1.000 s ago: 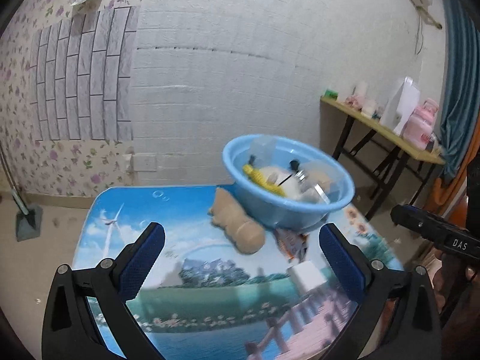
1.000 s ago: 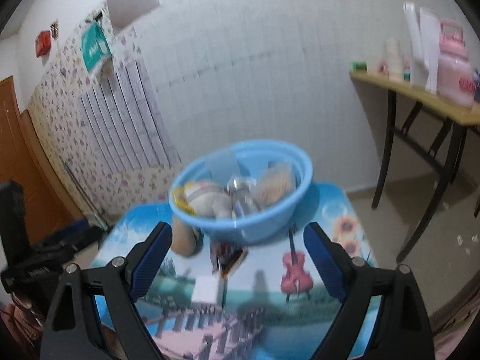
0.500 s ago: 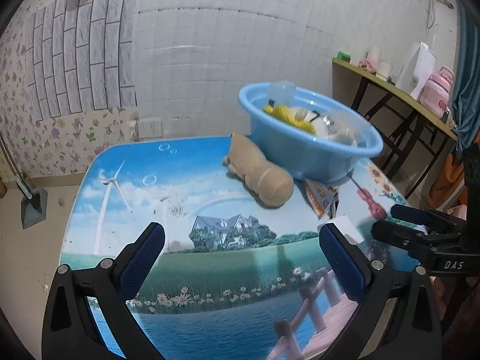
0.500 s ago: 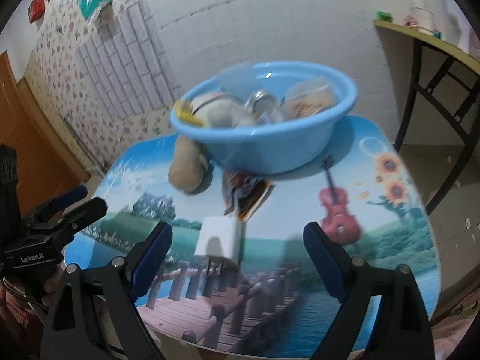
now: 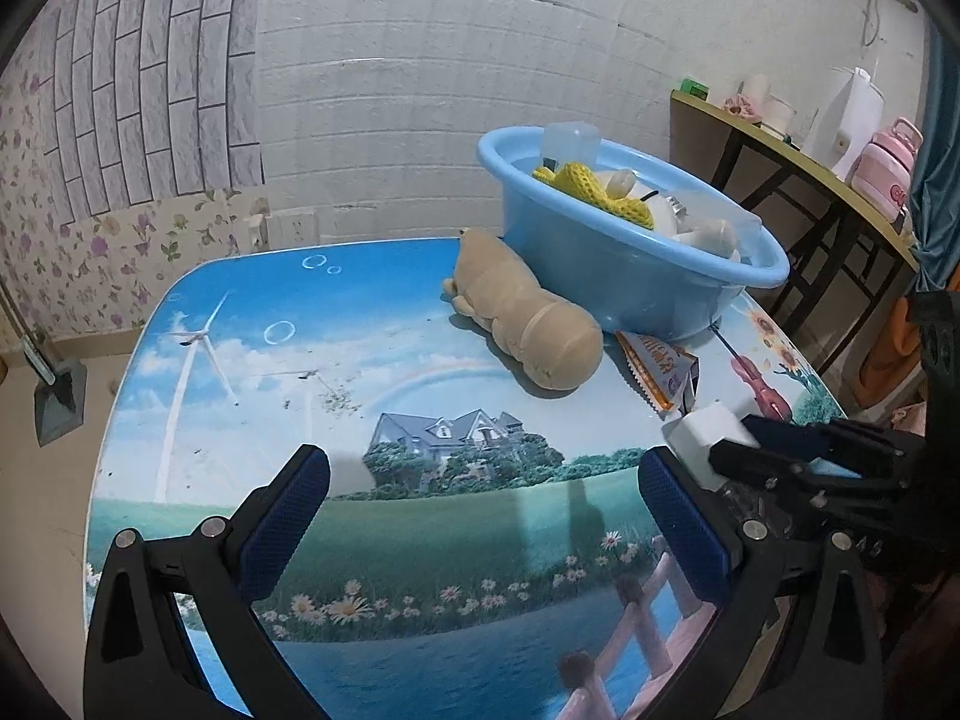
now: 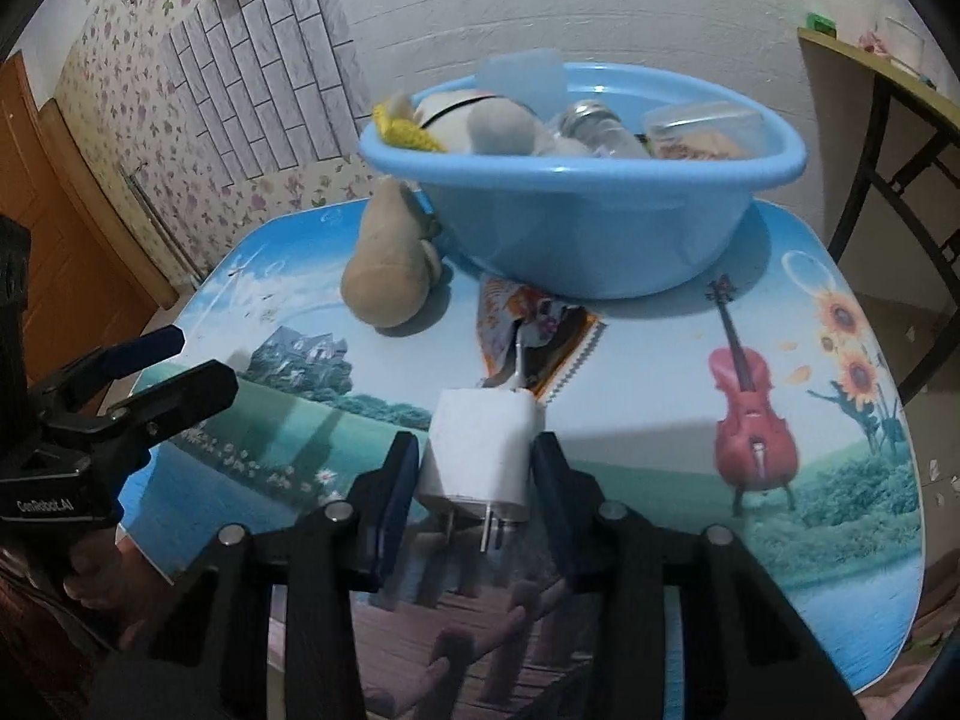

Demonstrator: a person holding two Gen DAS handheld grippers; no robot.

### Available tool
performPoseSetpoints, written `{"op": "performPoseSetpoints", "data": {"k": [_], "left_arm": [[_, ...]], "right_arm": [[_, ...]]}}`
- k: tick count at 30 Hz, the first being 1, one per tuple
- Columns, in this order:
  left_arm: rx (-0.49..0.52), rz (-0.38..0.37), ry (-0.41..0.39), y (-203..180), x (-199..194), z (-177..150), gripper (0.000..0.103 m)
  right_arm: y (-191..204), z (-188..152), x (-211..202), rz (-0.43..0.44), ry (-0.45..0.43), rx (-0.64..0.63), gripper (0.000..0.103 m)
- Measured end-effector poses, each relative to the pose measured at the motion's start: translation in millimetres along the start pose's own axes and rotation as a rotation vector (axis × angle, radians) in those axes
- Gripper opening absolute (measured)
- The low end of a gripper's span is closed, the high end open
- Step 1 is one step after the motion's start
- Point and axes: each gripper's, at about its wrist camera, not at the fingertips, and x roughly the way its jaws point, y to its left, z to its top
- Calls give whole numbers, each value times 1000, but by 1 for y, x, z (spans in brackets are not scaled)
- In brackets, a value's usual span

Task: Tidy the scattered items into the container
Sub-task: 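Grasp the tan plush toy with the left tool while the right tool grasps the white charger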

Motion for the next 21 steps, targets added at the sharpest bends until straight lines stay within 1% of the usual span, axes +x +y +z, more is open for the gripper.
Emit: {"op": "performPoseSetpoints", "data": {"k": [3,6,12,14,17,21], "left_arm": [[9,-2,9,-6,8,5,103],[20,13,17,-14,17,14,103],[1,15,42,-26,42,31,103],[11,14,51,-30,50,36,103],[36,39,59,-34,64,45,103],[15,26,93,-33,82,55,103]], "right_arm": [[-16,1,-6,-9,-18,32,38],[-32,0,-10,-28,-25,61,38],[-59,-6,-13,-54,-31,105,38],[-65,-6,-14,-61,-35,108,38],[-70,-3,-12,-48,-35,119,38],[-73,-1,-12,-35,-38,125,37]]}}
